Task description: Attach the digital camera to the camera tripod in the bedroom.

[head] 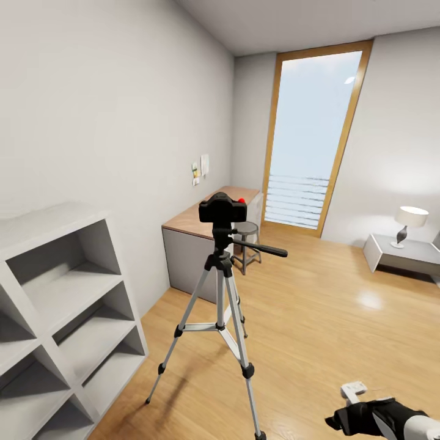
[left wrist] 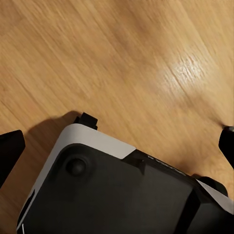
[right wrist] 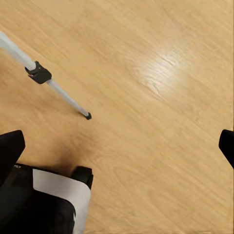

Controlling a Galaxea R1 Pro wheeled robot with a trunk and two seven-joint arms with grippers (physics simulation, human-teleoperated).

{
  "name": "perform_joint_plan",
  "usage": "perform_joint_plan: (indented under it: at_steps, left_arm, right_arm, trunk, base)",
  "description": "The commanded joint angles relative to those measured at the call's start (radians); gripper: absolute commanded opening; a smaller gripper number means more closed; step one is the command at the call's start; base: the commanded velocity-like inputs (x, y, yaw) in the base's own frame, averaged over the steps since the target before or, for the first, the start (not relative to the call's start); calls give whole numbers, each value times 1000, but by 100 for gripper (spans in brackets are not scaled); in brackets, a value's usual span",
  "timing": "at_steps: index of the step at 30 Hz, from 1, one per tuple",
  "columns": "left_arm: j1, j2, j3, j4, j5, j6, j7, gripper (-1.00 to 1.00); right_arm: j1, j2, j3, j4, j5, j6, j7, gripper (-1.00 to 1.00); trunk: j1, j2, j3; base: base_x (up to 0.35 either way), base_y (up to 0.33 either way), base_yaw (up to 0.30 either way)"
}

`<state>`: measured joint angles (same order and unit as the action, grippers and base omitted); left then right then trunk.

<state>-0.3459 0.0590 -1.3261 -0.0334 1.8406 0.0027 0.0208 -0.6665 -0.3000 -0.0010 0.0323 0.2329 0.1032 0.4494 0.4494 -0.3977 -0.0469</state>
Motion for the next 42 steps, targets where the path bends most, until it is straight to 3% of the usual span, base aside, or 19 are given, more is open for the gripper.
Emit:
perform_joint_plan:
  at_steps: [1, 7, 13, 16, 18, 20, 21, 24, 31, 42]
  left_arm:
    - [-1, 1, -8, -3, 9, 0, 2, 100]
    - [-1, 1, -9, -4, 9, 0, 2, 100]
    - [3, 1, -9, -5, 9, 5, 3, 100]
    - [21, 2, -9, -4, 9, 4, 4, 100]
    - [28, 2, -9, -3, 9, 3, 4, 100]
    - [36, 4, -8, -2, 8, 2, 4, 100]
    - [37, 4, -8, -2, 8, 3, 4, 100]
    - [40, 5, -8, -2, 7, 4, 4, 100]
    - [56, 5, -7, -1, 8, 3, 5, 100]
    - [65, 5, -8, 24, 6, 2, 6, 100]
  right_arm:
    - [19, -4, -2, 1, 2, 0, -1, 100]
    - [116, -10, -4, 1, 1, -14, -17, 100]
    - [142, 1, -9, 3, -3, -10, -21, 100]
    - [186, 4, -13, 3, -25, -6, -29, 100]
    - [214, 10, -19, 3, -51, -5, -40, 100]
    - [268, 33, -30, 3, -128, -10, -82, 100]
    - [280, 41, -31, 2, -147, -11, -96, 100]
    - [320, 92, -37, 2, -219, -18, -209, 100]
    - [354, 131, -37, 2, -239, -57, -333, 100]
    - [370, 148, -37, 2, -242, -76, -367, 100]
  trunk:
    - [1, -2, -2]
    - [1, -2, -2]
    - [1, -2, -2]
    - [1, -2, -2]
    - [1, -2, -2]
    - [1, -2, -2]
    - [1, -2, -2]
    - [1, -2, -2]
    - [1, -2, 3]
    - [1, -2, 19]
  base:
    - [0, 0, 0]
    - [0, 0, 0]
    - [0, 0, 0]
    - [0, 0, 0]
    - [0, 0, 0]
    - [0, 0, 0]
    - [0, 0, 0]
    - [0, 0, 0]
    - [0, 0, 0]
    - [0, 0, 0]
